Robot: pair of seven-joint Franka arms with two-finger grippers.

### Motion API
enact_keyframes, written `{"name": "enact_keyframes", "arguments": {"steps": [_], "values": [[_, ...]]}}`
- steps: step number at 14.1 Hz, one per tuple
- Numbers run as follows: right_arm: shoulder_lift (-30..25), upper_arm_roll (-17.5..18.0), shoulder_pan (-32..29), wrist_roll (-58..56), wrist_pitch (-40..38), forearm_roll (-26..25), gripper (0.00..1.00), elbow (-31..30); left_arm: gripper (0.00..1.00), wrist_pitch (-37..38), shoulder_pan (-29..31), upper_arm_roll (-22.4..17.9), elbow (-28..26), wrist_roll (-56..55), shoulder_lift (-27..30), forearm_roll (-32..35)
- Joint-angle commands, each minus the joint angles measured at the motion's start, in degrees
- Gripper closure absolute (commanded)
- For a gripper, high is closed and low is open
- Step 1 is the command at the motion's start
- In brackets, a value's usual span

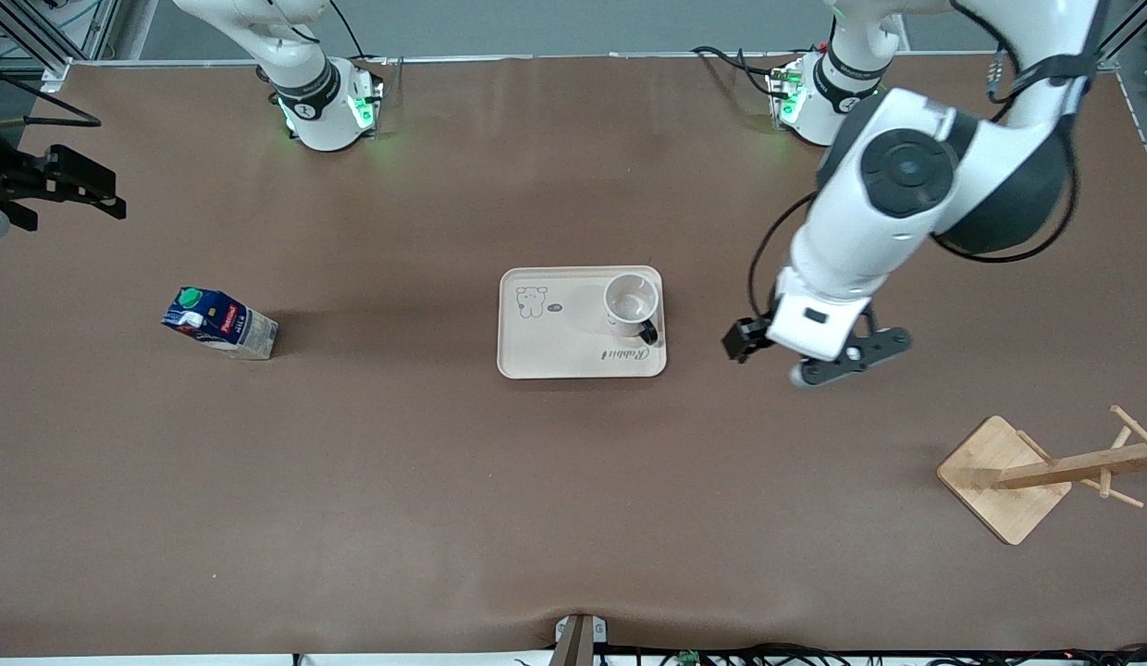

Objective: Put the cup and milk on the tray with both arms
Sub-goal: 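Withdraw the left gripper while the right gripper reaches toward the milk, then grasp the blue milk carton with the right gripper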

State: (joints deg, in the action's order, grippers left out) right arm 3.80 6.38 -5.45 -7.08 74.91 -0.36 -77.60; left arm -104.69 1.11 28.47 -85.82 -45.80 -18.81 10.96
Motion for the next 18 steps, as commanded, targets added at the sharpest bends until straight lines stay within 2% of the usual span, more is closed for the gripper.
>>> {"name": "enact_keyframes", "arguments": {"steps": [1, 5, 8, 13, 16, 18], "values": [[0.77, 0.39, -0.61, 0.49, 0.24, 0.98, 0.0, 0.08, 0.0, 4.3, 3.36, 0.27, 0.13, 6.76, 2.98, 0.21], [1.47, 0.3, -0.79, 0.75, -0.2, 0.72, 0.0, 0.0, 0.0, 12.3, 6.7, 0.18, 5.47, 9.93, 4.04, 0.38], [4.63, 0.3, -1.4, 0.15, -0.03, 0.01, 0.0, 0.08, 0.0, 16.26, 11.43, 0.35, 6.89, 20.27, 4.13, 0.29], [7.36, 0.21, -3.6, -0.21, 0.76, -1.3, 0.0, 0.17, 0.0, 17.32, 17.25, 0.18, 7.42, 32.6, 6.15, 0.12], [12.71, 0.3, -3.25, -0.12, 1.91, -4.81, 0.0, 0.17, 0.0, 17.85, 18.48, 0.09, 7.42, 33.85, 7.72, 0.03], [14.04, 0.3, -4.48, 0.49, 2.08, -5.0, 0.0, -0.61, 0.0, 17.94, 18.57, 0.18, 7.42, 33.94, 8.87, 0.12]]}}
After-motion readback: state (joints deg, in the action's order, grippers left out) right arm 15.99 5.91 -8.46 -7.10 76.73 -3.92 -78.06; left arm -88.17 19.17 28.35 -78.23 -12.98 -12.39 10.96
